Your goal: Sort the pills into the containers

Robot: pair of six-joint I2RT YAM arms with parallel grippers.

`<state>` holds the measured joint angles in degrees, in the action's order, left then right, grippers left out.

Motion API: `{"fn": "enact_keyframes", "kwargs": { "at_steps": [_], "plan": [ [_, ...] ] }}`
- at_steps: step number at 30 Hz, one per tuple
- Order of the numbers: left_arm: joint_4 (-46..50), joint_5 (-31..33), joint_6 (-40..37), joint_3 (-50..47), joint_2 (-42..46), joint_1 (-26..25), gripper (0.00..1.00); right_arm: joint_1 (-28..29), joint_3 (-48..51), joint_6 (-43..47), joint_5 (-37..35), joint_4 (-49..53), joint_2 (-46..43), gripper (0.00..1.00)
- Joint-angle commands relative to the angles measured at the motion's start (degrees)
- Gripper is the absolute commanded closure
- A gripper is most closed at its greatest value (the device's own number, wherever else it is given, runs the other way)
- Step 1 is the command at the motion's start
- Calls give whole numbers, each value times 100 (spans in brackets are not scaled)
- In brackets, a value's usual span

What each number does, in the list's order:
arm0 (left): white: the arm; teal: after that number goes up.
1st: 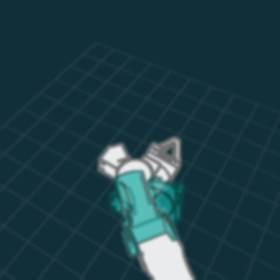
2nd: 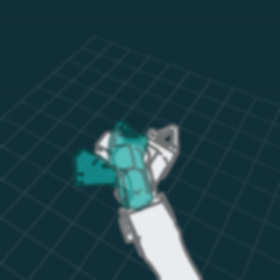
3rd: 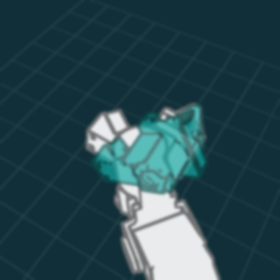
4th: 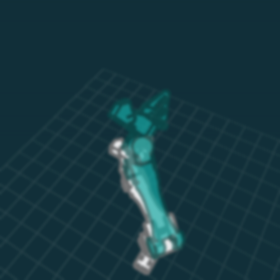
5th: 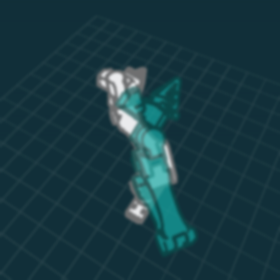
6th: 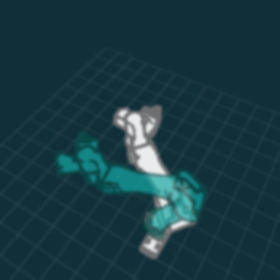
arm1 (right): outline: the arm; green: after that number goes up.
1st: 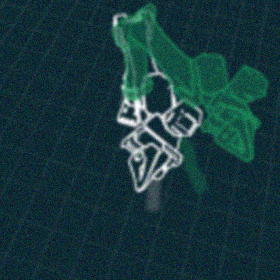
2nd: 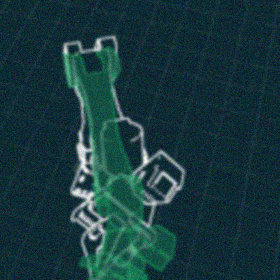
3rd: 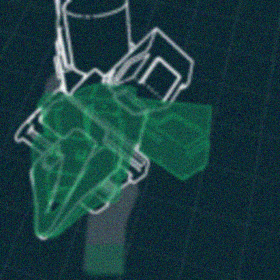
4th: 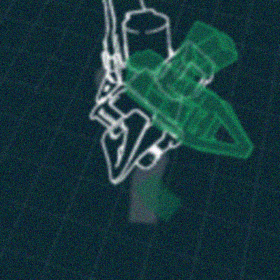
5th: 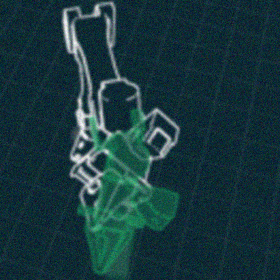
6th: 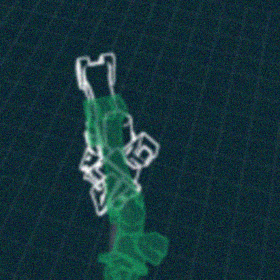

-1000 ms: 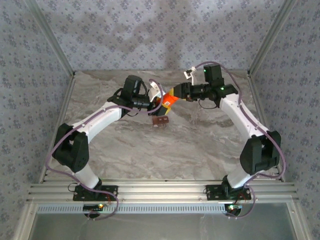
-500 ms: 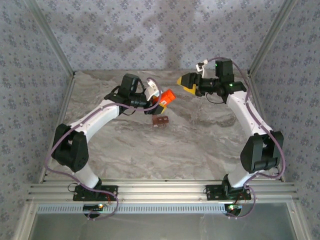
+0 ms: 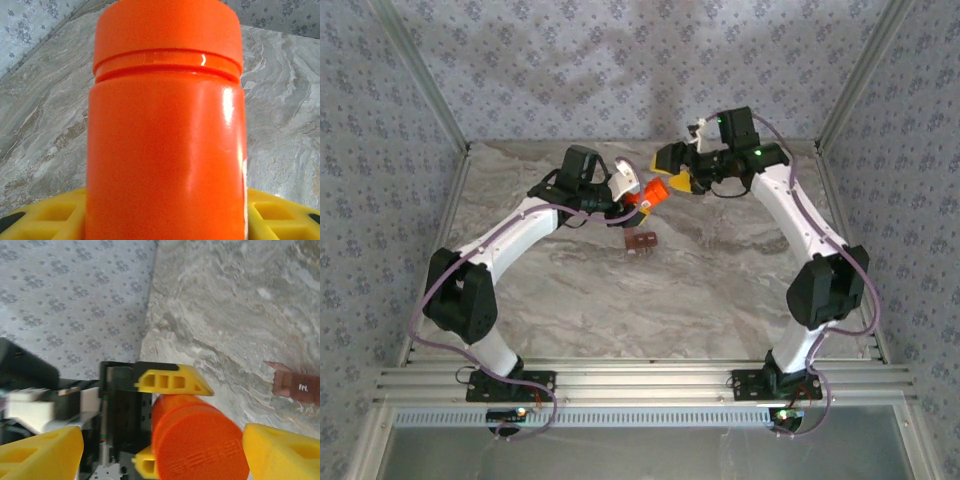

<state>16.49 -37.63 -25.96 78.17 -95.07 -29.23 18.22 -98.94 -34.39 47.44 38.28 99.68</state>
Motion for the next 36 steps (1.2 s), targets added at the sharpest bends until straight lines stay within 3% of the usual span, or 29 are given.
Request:
{"fn": "enact_keyframes", "kwargs": {
  "at_steps": [1,11,23,36],
  "plan": [
    [-151,-26,-142,-95,144,38,100,6,-187,333,-86,565,133,15],
    [-1092,132,180,-453,251,44,100,-39,119,96,527,10,116,19],
    [-2041,238,701,-754,382,76,100,-101,111,336,447,302,139,19],
    [-2144,118,882,-821,453,74,100,-75,-25,398,529,366,209,22]
  ]
}}
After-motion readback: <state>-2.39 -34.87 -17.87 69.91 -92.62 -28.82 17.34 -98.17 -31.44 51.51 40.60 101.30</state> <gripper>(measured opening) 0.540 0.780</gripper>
